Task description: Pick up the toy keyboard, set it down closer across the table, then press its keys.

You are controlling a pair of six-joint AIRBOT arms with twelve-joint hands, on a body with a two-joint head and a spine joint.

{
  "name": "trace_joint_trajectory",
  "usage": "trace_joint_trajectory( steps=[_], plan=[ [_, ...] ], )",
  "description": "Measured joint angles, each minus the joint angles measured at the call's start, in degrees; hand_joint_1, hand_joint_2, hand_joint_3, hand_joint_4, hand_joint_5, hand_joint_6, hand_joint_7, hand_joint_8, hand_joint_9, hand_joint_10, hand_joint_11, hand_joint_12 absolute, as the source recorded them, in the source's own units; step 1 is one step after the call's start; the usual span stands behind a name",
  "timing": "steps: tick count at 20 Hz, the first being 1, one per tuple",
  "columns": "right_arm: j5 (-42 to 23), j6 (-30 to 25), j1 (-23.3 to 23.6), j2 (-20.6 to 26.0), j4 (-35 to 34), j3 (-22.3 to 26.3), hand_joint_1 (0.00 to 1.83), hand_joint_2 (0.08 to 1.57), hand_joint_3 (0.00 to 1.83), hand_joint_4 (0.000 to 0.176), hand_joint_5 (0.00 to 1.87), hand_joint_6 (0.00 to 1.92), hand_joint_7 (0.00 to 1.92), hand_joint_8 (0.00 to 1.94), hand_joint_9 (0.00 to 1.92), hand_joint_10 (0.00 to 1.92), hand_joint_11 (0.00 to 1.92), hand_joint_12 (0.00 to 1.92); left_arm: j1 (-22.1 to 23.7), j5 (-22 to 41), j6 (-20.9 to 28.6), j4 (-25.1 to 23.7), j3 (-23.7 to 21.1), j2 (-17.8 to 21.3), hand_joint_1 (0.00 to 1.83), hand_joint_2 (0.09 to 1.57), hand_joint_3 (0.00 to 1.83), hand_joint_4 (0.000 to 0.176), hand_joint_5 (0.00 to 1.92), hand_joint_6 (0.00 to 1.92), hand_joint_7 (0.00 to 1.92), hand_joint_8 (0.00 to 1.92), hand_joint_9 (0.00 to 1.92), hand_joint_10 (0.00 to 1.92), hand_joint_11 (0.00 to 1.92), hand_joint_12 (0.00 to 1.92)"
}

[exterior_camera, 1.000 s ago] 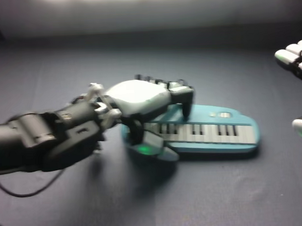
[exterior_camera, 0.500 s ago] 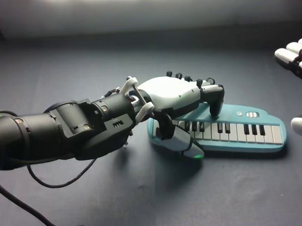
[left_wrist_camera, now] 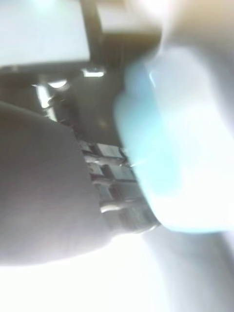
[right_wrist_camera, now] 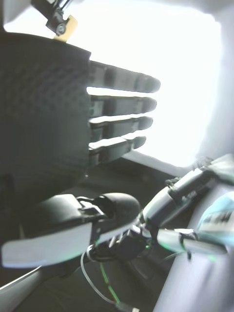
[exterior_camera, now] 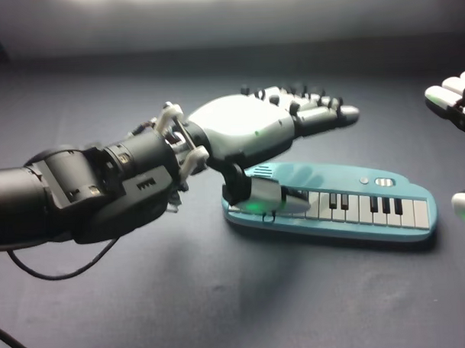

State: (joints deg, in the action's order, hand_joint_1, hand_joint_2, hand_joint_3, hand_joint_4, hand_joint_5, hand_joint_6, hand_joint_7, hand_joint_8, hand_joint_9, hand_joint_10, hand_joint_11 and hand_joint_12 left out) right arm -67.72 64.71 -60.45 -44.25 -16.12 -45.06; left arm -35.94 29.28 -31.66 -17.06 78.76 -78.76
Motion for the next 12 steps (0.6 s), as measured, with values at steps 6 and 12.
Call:
trace_joint_trajectory(
  steps=[6, 12],
  plan=[
    [-0.09, -0.28, -1.16, 0.17, 0.37, 0.28, 0.09, 1.37, 0.0, 0.036, 0.0, 0.0, 0.0, 0.0, 0.0, 0.0, 0.0, 0.0, -2.6, 4.87, -1.88, 3.15, -4.31, 7.02, 0.39, 1.0, 0.02, 0.137, 0.0, 0.0, 0.0, 0.0, 0.0, 0.0, 0.0, 0.0],
    [8.26, -0.37, 1.4, -1.7, 3.43, -1.99, 0.08, 1.34, 0.0, 0.065, 0.0, 0.0, 0.0, 0.0, 0.0, 0.0, 0.0, 0.0, -7.61, 13.03, -8.92, 15.06, -8.59, 17.07, 0.36, 1.0, 0.02, 0.161, 0.0, 0.0, 0.0, 0.0, 0.0, 0.0, 0.0, 0.0]
  ],
)
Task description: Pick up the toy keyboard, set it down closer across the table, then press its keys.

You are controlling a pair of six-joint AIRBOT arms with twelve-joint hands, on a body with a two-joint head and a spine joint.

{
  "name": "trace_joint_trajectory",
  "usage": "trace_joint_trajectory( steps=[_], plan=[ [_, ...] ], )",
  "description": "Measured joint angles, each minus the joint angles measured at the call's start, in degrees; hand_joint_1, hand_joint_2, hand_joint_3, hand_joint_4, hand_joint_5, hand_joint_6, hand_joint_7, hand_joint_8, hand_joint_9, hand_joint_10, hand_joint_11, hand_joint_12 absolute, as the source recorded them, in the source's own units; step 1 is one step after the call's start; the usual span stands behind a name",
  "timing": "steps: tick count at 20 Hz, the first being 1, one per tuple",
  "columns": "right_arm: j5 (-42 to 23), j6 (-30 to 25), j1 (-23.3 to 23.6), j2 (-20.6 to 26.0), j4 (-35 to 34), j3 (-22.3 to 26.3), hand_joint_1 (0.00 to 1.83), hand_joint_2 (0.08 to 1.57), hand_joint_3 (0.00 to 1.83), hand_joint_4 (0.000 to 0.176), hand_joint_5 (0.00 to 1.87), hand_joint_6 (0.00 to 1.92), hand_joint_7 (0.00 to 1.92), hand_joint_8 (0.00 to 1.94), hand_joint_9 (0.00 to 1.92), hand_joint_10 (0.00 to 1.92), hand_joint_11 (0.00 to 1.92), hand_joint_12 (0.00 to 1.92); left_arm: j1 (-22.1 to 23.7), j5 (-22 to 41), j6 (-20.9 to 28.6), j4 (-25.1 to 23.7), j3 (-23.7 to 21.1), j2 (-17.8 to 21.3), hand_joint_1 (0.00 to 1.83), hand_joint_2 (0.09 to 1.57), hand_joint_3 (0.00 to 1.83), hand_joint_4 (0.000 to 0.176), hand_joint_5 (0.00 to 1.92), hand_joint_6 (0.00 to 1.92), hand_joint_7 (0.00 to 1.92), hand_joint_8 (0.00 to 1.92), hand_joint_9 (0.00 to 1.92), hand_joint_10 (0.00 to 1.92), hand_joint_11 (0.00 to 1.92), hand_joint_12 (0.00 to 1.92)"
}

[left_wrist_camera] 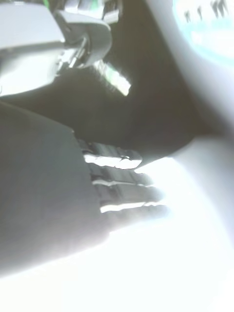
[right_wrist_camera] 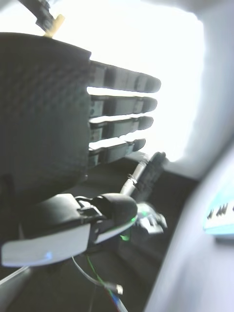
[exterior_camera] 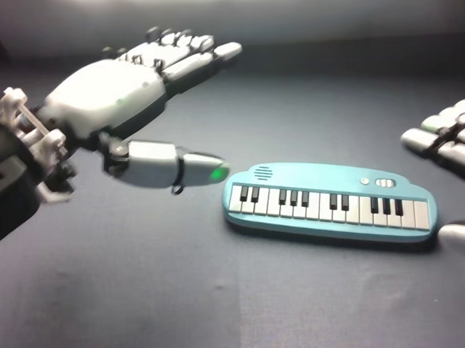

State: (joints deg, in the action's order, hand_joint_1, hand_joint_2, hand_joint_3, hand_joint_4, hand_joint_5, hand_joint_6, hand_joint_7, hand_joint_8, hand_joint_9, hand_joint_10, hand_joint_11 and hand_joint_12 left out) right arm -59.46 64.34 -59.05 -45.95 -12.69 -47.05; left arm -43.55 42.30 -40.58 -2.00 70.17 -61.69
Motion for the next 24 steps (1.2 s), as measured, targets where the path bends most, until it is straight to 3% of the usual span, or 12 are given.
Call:
trace_joint_trajectory(
  steps=[2, 3, 4, 7, 8, 9, 12, 13, 15, 18, 23, 24],
  plan=[
    [4.83, 0.04, 3.15, -2.08, 1.95, -1.86, 0.06, 1.35, 0.0, 0.062, 0.0, 0.0, 0.0, 0.0, 0.0, 0.0, 0.0, 0.0, -3.04, 2.86, -1.31, 3.26, -1.64, 1.9, 0.43, 1.02, 0.02, 0.158, 0.0, 0.0, 0.0, 0.0, 0.0, 0.0, 0.0, 0.0],
    [7.48, 0.48, 4.87, -3.26, 2.84, -2.84, 0.12, 1.38, 0.01, 0.006, 0.01, 0.0, 0.0, 0.0, 0.0, 0.0, 0.0, 0.0, -4.28, 4.61, -1.44, 4.96, -2.01, 2.54, 0.36, 1.13, 0.02, 0.083, 0.0, 0.0, 0.0, 0.0, 0.0, 0.0, 0.0, 0.0],
    [9.62, 1.46, 6.05, -4.46, 3.3, -3.58, 0.13, 1.38, 0.01, 0.0, 0.02, 0.01, 0.0, 0.0, 0.0, 0.0, 0.0, 0.0, -5.29, 6.12, -1.44, 6.58, -2.38, 3.08, 0.34, 1.15, 0.02, 0.066, 0.0, 0.0, 0.0, 0.0, 0.0, 0.0, 0.0, 0.0],
    [15.02, 3.26, 8.28, -8.2, 3.82, -5.9, 0.13, 1.39, 0.01, 0.0, 0.02, 0.01, 0.0, 0.0, 0.0, 0.0, 0.0, 0.0, -8.17, 9.55, -1.62, 11.13, -2.86, 3.98, 0.33, 1.16, 0.02, 0.062, 0.0, 0.0, 0.0, 0.0, 0.0, 0.0, 0.0, 0.0],
    [17.07, 3.89, 9.03, -9.33, 3.67, -6.91, 0.23, 1.35, 0.0, 0.033, 0.1, 0.03, 0.0, 0.0, 0.0, 0.0, 0.0, 0.0, -9.09, 10.21, -1.64, 11.63, -2.97, 3.98, 0.42, 1.22, 0.03, 0.022, 0.0, 0.0, 0.0, 0.0, 0.0, 0.0, 0.0, 0.0],
    [18.53, 4.72, 9.64, -10.16, 3.45, -7.69, 0.26, 1.34, 0.0, 0.042, 0.12, 0.03, 0.0, 0.0, 0.0, 0.0, 0.0, 0.0, -9.62, 10.78, -1.62, 12.28, -3.23, 3.98, 0.44, 1.24, 0.02, 0.013, 0.0, 0.0, 0.0, 0.0, 0.0, 0.0, 0.0, 0.0],
    [22.91, 5.95, 10.36, -12.39, 2.75, -9.7, 0.26, 1.34, 0.0, 0.044, 0.12, 0.03, 0.0, 0.0, 0.0, 0.0, 0.0, 0.0, -10.19, 12.33, -1.64, 12.04, -3.72, 3.98, 0.45, 1.24, 0.01, 0.01, 0.0, 0.0, 0.0, 0.0, 0.0, 0.0, 0.0, 0.0],
    [23.1, 5.84, 10.36, -12.46, 2.62, -9.7, 0.21, 1.35, 0.0, 0.036, 0.21, 0.03, 0.0, 0.0, 0.0, 0.0, 0.0, 0.0, -10.19, 12.63, -1.64, 12.22, -3.72, 3.98, 0.44, 1.26, 0.01, 0.032, 0.0, 0.0, 0.0, 0.0, 0.0, 0.0, 0.0, 0.0],
    [22.62, 5.86, 10.36, -12.46, 2.36, -9.7, 0.2, 1.36, 0.0, 0.035, 0.23, 0.02, 0.0, 0.0, 0.0, 0.0, 0.0, 0.0, -10.36, 13.44, -1.64, 13.03, -3.87, 4.04, 0.44, 1.26, 0.01, 0.037, 0.0, 0.0, 0.0, 0.0, 0.0, 0.0, 0.0, 0.0],
    [22.32, 5.92, 10.36, -11.04, 2.21, -8.55, 0.02, 1.37, 0.0, 0.0, 0.29, 0.01, 0.0, 0.0, 0.0, 0.0, 0.0, 0.0, -11.17, 14.12, -1.62, 13.73, -4.2, 4.09, 0.43, 1.28, 0.02, 0.027, 0.0, 0.0, 0.0, 0.0, 0.0, 0.0, 0.0, 0.0],
    [18.95, 6.03, 10.19, -7.08, 1.66, -5.68, 0.0, 1.38, 0.0, 0.0, 0.28, 0.0, 0.0, 0.0, 0.0, 0.0, 0.0, 0.0, -11.74, 15.19, -1.64, 14.43, -4.26, 4.11, 0.43, 1.28, 0.01, 0.024, 0.0, 0.0, 0.0, 0.0, 0.0, 0.0, 0.0, 0.0],
    [18.36, 6.05, 9.42, -7.04, 1.6, -5.4, 0.1, 1.41, 0.01, 0.014, 0.06, 0.0, 0.0, 0.0, 0.0, 0.0, 0.0, 0.0, -11.87, 15.26, -1.62, 14.51, -4.37, 4.11, 0.44, 1.27, 0.01, 0.067, 0.0, 0.0, 0.0, 0.0, 0.0, 0.0, 0.0, 0.0]
  ],
)
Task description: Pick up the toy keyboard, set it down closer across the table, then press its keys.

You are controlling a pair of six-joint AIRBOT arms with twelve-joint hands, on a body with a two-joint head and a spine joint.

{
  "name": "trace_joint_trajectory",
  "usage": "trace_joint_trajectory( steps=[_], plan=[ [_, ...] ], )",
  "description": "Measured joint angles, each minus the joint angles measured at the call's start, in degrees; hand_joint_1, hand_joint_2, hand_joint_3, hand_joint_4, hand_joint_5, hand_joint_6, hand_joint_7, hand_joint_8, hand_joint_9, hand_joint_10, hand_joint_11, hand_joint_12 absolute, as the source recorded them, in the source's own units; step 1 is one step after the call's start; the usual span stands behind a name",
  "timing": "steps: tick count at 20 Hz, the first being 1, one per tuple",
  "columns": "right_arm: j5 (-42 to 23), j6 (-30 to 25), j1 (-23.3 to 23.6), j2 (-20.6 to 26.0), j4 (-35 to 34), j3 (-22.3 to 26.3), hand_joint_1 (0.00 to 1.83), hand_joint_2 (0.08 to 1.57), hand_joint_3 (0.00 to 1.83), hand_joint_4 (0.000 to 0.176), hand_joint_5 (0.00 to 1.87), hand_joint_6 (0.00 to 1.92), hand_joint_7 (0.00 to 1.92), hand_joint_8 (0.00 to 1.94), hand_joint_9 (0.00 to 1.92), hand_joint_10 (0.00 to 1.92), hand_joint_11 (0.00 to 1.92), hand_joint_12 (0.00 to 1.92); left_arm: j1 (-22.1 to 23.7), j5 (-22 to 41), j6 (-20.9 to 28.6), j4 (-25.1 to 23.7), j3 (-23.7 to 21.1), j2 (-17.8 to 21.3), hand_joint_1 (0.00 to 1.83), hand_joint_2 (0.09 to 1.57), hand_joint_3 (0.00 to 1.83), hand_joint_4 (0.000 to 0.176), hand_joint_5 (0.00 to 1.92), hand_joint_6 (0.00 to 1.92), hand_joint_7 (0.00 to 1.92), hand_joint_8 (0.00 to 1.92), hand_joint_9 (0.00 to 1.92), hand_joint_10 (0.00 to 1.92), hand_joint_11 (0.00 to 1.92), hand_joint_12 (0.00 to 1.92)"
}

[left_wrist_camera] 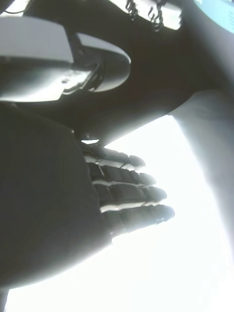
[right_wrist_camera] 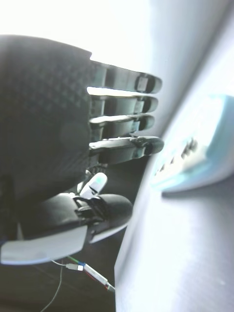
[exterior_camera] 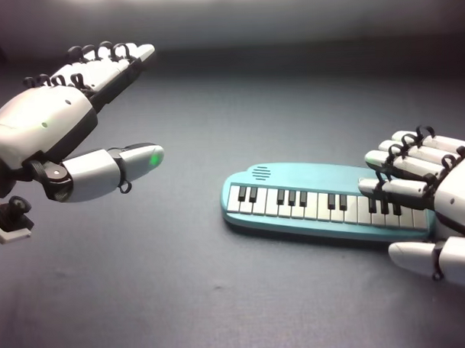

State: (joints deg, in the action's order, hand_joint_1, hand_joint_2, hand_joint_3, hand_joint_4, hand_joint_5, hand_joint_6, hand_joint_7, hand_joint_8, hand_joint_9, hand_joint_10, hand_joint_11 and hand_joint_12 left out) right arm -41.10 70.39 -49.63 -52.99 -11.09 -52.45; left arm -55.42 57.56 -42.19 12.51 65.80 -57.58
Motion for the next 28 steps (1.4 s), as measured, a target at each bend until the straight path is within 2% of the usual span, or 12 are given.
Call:
trace_joint_trajectory(
  steps=[4, 10, 11, 12, 13, 17, 18, 19, 23, 24, 27, 28],
  plan=[
    [0.72, 0.0, -3.02, -0.02, -1.4, 0.15, 0.14, 1.42, 0.01, 0.021, 0.0, 0.0, 0.0, 0.0, 0.0, 0.0, 0.0, 0.0, -0.46, 0.24, -0.02, 0.85, 0.0, 0.02, 0.44, 1.27, 0.0, 0.078, 0.0, 0.0, 0.0, 0.0, 0.0, 0.0, 0.0, 0.0],
    [1.99, 0.0, -3.91, -0.39, -3.43, -1.09, 0.25, 1.38, 0.0, 0.026, 0.0, 0.0, 0.0, 0.0, 0.0, 0.0, 0.0, 0.0, -0.59, 0.74, -0.02, 0.81, -0.2, 0.11, 0.45, 1.28, 0.01, 0.067, 0.0, 0.0, 0.0, 0.0, 0.0, 0.0, 0.0, 0.0],
    [1.79, 0.0, -3.91, -0.44, -3.41, -1.09, 0.17, 1.39, 0.0, 0.014, 0.05, 0.02, 0.0, 0.0, 0.0, 0.0, 0.0, 0.0, -0.79, 0.92, 0.0, 0.94, -0.22, 0.13, 0.46, 1.28, 0.0, 0.069, 0.0, 0.0, 0.0, 0.0, 0.0, 0.0, 0.0, 0.0],
    [1.57, 0.02, -3.89, -0.42, -3.37, -1.09, 0.03, 1.39, 0.0, 0.02, 0.32, 0.05, 0.03, 0.0, 0.0, 0.0, 0.0, 0.0, -0.96, 1.2, -0.02, 1.01, -0.24, 0.24, 0.45, 1.27, 0.0, 0.066, 0.0, 0.0, 0.0, 0.0, 0.0, 0.0, 0.0, 0.0],
    [1.55, 0.0, -3.89, -0.33, -3.48, -1.09, 0.01, 1.39, 0.0, 0.022, 0.39, 0.03, 0.03, 0.0, 0.0, 0.0, 0.0, 0.0, -1.18, 1.33, -0.02, 1.05, -0.24, 0.24, 0.45, 1.27, 0.0, 0.065, 0.0, 0.0, 0.0, 0.0, 0.0, 0.0, 0.0, 0.0],
    [-0.92, -0.17, -3.82, 0.17, -3.21, -0.83, 0.0, 1.39, 0.0, 0.022, 0.4, 0.02, 0.04, 0.0, 0.0, 0.0, 0.0, 0.0, -1.18, 1.42, -0.02, 1.31, -0.24, 0.26, 0.44, 1.27, 0.0, 0.065, 0.0, 0.0, 0.0, 0.0, 0.0, 0.0, 0.0, 0.0],
    [-0.83, -0.15, -3.82, 0.42, -3.19, -0.7, 0.0, 1.41, 0.0, 0.018, 0.48, 0.03, 0.23, 0.02, 0.02, 0.0, 0.0, 0.0, -1.18, 1.42, -0.02, 1.46, -0.24, 0.26, 0.46, 1.28, 0.01, 0.059, 0.0, 0.0, 0.0, 0.0, 0.0, 0.0, 0.0, 0.0],
    [-0.9, -0.17, -3.82, 0.66, -3.19, -0.5, 0.0, 1.42, 0.0, 0.017, 0.5, 0.03, 0.27, 0.02, 0.02, 0.01, 0.0, 0.0, -1.2, 1.44, -0.02, 1.44, -0.24, 0.26, 0.46, 1.29, 0.01, 0.059, 0.0, 0.0, 0.0, 0.0, 0.0, 0.0, 0.0, 0.0],
    [-4.02, -0.04, -3.85, 3.82, -3.5, 2.05, 0.0, 1.42, 0.0, 0.017, 0.51, 0.03, 0.28, 0.02, 0.02, 0.01, 0.0, 0.0, -1.38, 1.6, 0.04, 1.75, -0.66, 0.48, 0.47, 1.29, 0.01, 0.058, 0.0, 0.0, 0.0, 0.0, 0.0, 0.0, 0.0, 0.0],
    [-6.4, -0.13, -3.85, 4.7, -3.56, 2.75, 0.01, 1.42, 0.0, 0.0, 0.15, 0.0, 0.08, 0.0, 0.0, 0.0, 0.0, 0.0, -1.6, 1.84, 0.02, 1.53, -0.63, 0.63, 0.46, 1.29, 0.01, 0.063, 0.0, 0.0, 0.0, 0.0, 0.0, 0.0, 0.0, 0.0],
    [-14.71, -1.79, -4.07, 7.06, -4.17, 4.61, 0.01, 1.43, 0.0, 0.0, 0.02, 0.0, 0.0, 0.0, 0.0, 0.0, 0.0, 0.0, -2.36, 3.39, 0.0, 2.08, -1.6, 1.01, 0.46, 1.29, 0.01, 0.06, 0.0, 0.0, 0.0, 0.0, 0.0, 0.0, 0.0, 0.0],
    [-16.68, -2.62, -4.55, 7.3, -4.2, 4.9, 0.05, 1.43, 0.0, 0.031, 0.0, 0.0, 0.0, 0.0, 0.0, 0.0, 0.0, 0.0, -2.82, 4.2, -0.02, 2.08, -1.77, 1.09, 0.47, 1.3, 0.01, 0.066, 0.0, 0.0, 0.0, 0.0, 0.0, 0.0, 0.0, 0.0]
  ],
)
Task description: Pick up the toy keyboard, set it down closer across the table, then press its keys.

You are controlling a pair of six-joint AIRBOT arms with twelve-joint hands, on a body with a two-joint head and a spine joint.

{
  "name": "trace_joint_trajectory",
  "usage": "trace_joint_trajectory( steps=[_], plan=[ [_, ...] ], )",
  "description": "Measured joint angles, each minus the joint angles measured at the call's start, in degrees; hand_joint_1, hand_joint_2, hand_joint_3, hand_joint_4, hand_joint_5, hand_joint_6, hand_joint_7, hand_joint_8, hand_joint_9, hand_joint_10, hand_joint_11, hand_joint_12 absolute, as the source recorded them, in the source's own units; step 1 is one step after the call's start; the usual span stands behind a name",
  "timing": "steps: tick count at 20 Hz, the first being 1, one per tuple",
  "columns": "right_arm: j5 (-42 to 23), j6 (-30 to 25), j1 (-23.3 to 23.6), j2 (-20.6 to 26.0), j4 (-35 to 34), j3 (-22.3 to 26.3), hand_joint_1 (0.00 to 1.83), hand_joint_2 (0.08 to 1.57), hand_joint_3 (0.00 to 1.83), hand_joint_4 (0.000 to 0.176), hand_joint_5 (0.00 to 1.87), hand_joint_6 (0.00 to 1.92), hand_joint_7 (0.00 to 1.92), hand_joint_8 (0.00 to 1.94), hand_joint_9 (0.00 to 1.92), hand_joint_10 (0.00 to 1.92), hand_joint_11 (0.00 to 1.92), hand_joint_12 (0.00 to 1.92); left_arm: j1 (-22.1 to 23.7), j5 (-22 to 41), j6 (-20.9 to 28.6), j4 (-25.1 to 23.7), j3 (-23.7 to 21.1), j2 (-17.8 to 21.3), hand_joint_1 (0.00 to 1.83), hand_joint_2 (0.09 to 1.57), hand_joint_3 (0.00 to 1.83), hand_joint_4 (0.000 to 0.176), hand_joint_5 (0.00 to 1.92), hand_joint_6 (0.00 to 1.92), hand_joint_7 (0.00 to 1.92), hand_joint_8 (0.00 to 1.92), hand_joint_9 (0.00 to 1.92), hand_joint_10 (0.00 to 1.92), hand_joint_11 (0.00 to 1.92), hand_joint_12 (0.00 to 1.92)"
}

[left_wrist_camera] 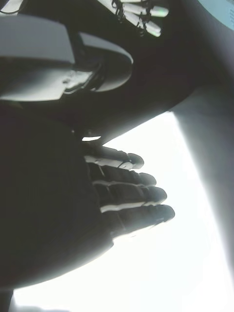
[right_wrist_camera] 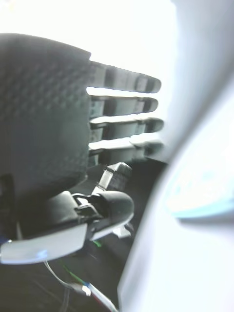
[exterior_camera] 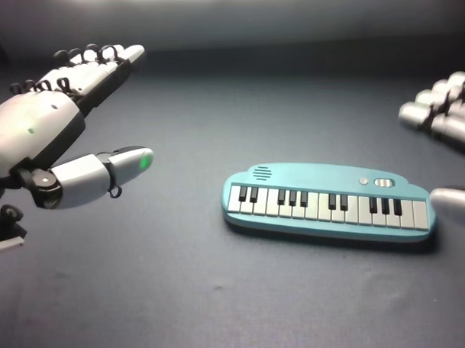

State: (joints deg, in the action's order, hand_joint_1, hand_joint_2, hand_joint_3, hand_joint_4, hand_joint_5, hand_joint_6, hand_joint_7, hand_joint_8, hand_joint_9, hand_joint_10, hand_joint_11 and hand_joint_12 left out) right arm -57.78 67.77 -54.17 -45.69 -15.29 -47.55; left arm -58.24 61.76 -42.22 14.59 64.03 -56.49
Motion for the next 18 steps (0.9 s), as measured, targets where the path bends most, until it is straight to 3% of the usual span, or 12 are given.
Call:
trace_joint_trajectory(
  steps=[1, 5, 6, 7, 8, 9, 10, 12, 14, 16, 17, 18],
  plan=[
    [-3.26, -1.27, -1.01, 0.46, -0.09, 0.59, 0.05, 1.44, 0.0, 0.044, 0.0, 0.0, 0.0, 0.0, 0.0, 0.0, 0.0, 0.0, -0.7, 1.2, 0.0, 0.2, -0.44, 0.2, 0.47, 1.3, 0.01, 0.071, 0.0, 0.0, 0.0, 0.0, 0.0, 0.0, 0.0, 0.0],
    [-11.8, -4.0, -4.04, 2.36, -1.05, 2.01, 0.06, 1.44, 0.0, 0.047, 0.0, 0.0, 0.0, 0.0, 0.0, 0.0, 0.0, 0.0, -2.78, 6.4, 0.0, 1.42, -2.29, 1.33, 0.46, 1.3, 0.01, 0.072, 0.0, 0.0, 0.0, 0.0, 0.0, 0.0, 0.0, 0.0],
    [-15.23, -4.87, -5.14, 2.86, -1.53, 2.29, 0.11, 1.39, 0.0, 0.112, 0.0, 0.0, 0.0, 0.0, 0.0, 0.0, 0.0, 0.0, -3.15, 8.13, 0.0, 1.64, -2.99, 1.77, 0.35, 1.3, 0.01, 0.095, 0.0, 0.0, 0.0, 0.0, 0.0, 0.0, 0.0, 0.0],
    [-17.11, -5.22, -5.9, 3.23, -1.9, 2.6, 0.16, 1.38, 0.0, 0.131, 0.0, 0.0, 0.0, 0.0, 0.0, 0.0, 0.0, 0.0, -3.43, 9.44, 0.02, 1.53, -3.08, 1.86, 0.42, 1.34, 0.02, 0.06, 0.0, 0.0, 0.0, 0.0, 0.0, 0.0, 0.0, 0.0],
    [-19.56, -5.49, -7.08, 3.82, -2.16, 2.99, 0.22, 1.38, 0.0, 0.111, 0.0, 0.0, 0.0, 0.0, 0.0, 0.0, 0.0, 0.0, -3.61, 10.62, 0.0, 1.79, -3.67, 2.12, 0.38, 1.35, 0.02, 0.128, 0.0, 0.0, 0.0, 0.0, 0.0, 0.0, 0.0, 0.0],
    [-22.64, -5.68, -8.7, 4.59, -2.67, 3.67, 0.23, 1.36, 0.0, 0.106, 0.0, 0.0, 0.0, 0.0, 0.0, 0.0, 0.0, 0.0, -4.33, 12.9, -0.02, 1.73, -4.42, 2.58, 0.35, 1.35, 0.01, 0.148, 0.0, 0.0, 0.0, 0.0, 0.0, 0.0, 0.0, 0.0],
    [-25.16, -6.38, -9.97, 5.11, -2.86, 4.17, 0.29, 1.35, 0.0, 0.075, 0.0, 0.0, 0.0, 0.0, 0.0, 0.0, 0.0, 0.0, -4.85, 14.99, -0.09, 1.99, -5.14, 2.86, 0.29, 1.37, 0.02, 0.135, 0.0, 0.0, 0.0, 0.0, 0.0, 0.0, 0.0, 0.0],
    [-30.36, -7.63, -12.79, 6.23, -2.95, 4.87, 0.24, 1.35, 0.0, 0.045, 0.0, 0.0, 0.0, 0.0, 0.0, 0.0, 0.0, 0.0, -5.51, 20.13, -1.11, 2.16, -6.64, 3.56, 0.3, 1.34, 0.0, 0.141, 0.0, 0.0, 0.0, 0.0, 0.0, 0.0, 0.0, 0.0],
    [-34.47, -7.72, -13.92, 7.58, -3.1, 5.95, 0.23, 1.33, 0.0, 0.055, 0.0, 0.0, 0.0, 0.0, 0.0, 0.0, 0.0, 0.0, -5.57, 25.07, -1.29, 2.23, -7.17, 3.98, 0.35, 1.32, 0.0, 0.113, 0.0, 0.0, 0.0, 0.0, 0.0, 0.0, 0.0, 0.0],
    [-36.17, -7.69, -13.92, 8.07, -2.89, 5.97, 0.23, 1.35, 0.0, 0.038, 0.0, 0.0, 0.0, 0.0, 0.0, 0.0, 0.0, 0.0, -6.4, 28.39, -1.68, 2.34, -7.8, 4.52, 0.36, 1.32, 0.0, 0.108, 0.0, 0.0, 0.0, 0.0, 0.0, 0.0, 0.0, 0.0],
    [-36.13, -7.69, -13.92, 8.31, -2.95, 5.97, 0.33, 1.38, 0.01, 0.003, 0.0, 0.0, 0.0, 0.0, 0.0, 0.0, 0.0, 0.0, -6.51, 29.31, -1.92, 2.64, -8.44, 4.79, 0.43, 1.38, 0.02, 0.107, 0.0, 0.0, 0.0, 0.0, 0.0, 0.0, 0.0, 0.0],
    [-36.04, -7.72, -13.84, 8.59, -3.1, 6.1, 0.49, 1.31, 0.0, 0.023, 0.0, 0.0, 0.0, 0.0, 0.0, 0.0, 0.0, 0.0, -6.23, 29.99, -2.8, 2.32, -8.81, 5.03, 0.46, 1.39, 0.02, 0.126, 0.0, 0.0, 0.0, 0.0, 0.0, 0.0, 0.0, 0.0]
  ],
)
